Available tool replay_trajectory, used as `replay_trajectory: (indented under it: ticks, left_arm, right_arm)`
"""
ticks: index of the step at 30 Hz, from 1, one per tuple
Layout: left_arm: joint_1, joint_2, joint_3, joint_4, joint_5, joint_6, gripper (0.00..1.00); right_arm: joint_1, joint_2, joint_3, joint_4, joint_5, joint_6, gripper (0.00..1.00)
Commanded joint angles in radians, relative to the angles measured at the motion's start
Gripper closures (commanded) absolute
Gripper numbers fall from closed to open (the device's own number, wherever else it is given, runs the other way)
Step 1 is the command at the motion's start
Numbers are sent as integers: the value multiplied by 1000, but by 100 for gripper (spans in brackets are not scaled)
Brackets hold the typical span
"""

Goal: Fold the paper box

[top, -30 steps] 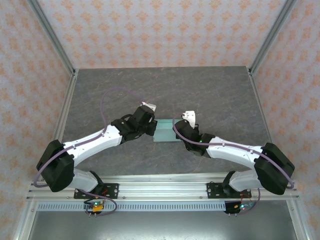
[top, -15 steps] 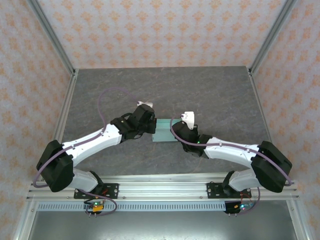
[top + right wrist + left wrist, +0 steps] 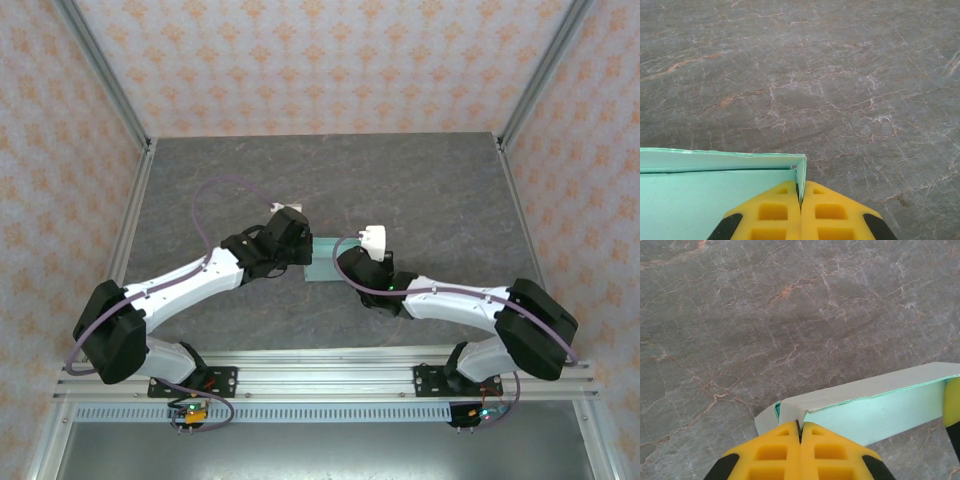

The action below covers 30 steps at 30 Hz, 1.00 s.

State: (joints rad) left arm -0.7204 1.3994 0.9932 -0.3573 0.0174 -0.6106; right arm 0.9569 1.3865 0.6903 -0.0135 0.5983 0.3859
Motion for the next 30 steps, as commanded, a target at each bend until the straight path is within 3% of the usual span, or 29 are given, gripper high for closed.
replay_trajectory:
  ticks: [1, 16, 21, 30]
  left_arm:
    - [-11, -7, 51, 22, 15, -54, 98]
    - [-11, -8, 20, 95, 57, -181, 97]
    - [-11, -1, 5, 90, 52, -165, 97]
    - [-11, 7, -164, 172, -12, -91, 97]
  right_arm:
    - [12, 33, -6, -26, -4, 5, 100]
    - [14, 44, -6, -21, 11, 2, 100]
    - [14, 40, -8, -22, 12, 6, 100]
    - [13, 25, -24, -2, 10, 17, 98]
